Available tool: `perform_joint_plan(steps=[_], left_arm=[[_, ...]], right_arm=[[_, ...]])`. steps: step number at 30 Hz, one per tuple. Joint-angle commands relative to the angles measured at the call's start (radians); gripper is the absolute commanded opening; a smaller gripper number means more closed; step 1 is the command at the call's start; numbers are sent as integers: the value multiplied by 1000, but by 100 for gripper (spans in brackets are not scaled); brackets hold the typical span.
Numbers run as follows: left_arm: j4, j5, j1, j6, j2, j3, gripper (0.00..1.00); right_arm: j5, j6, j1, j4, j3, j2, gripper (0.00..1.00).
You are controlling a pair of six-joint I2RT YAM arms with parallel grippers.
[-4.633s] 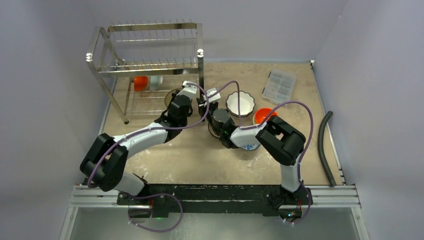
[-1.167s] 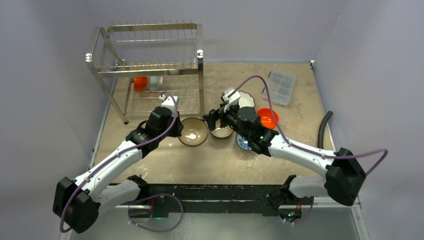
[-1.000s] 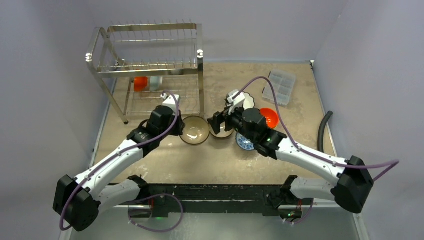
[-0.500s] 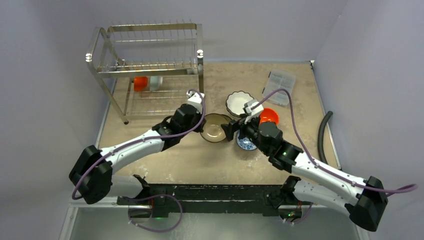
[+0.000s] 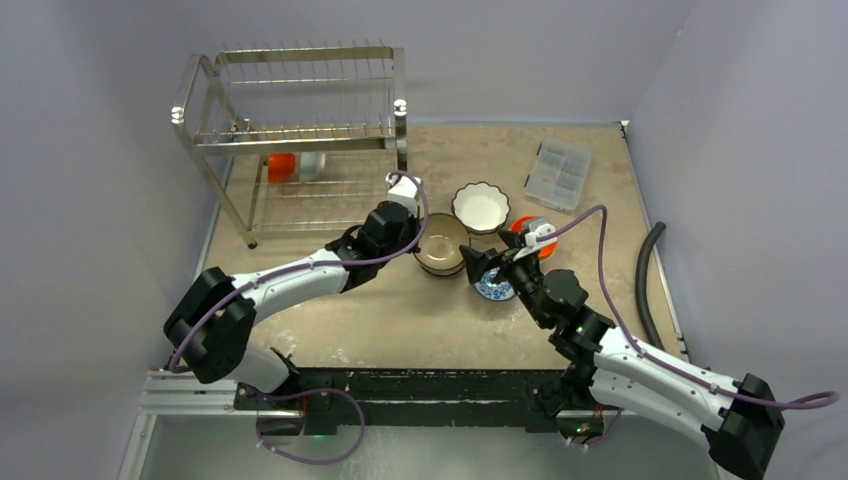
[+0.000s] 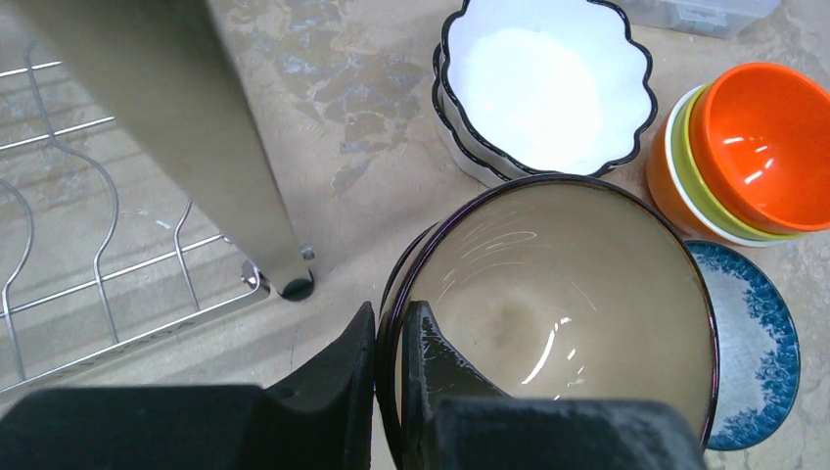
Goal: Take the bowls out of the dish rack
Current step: Place the bowl with the bowl.
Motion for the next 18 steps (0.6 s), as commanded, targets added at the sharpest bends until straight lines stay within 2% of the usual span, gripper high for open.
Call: perform_joint_plan(steps=[1, 8, 15, 18], left_arm=[[179, -15, -9, -15, 34, 77, 0], [193, -18, -13, -31, 100, 85, 0], [182, -14, -19, -42, 107, 74, 11], [173, -15, -22, -45, 104, 74, 20]], right_arm=[[34, 13, -2, 79, -15, -23, 99], [30, 13, 0, 85, -22, -23, 99], [26, 11, -2, 85, -18, -9, 99], [23, 11, -1, 82, -13, 0, 99]])
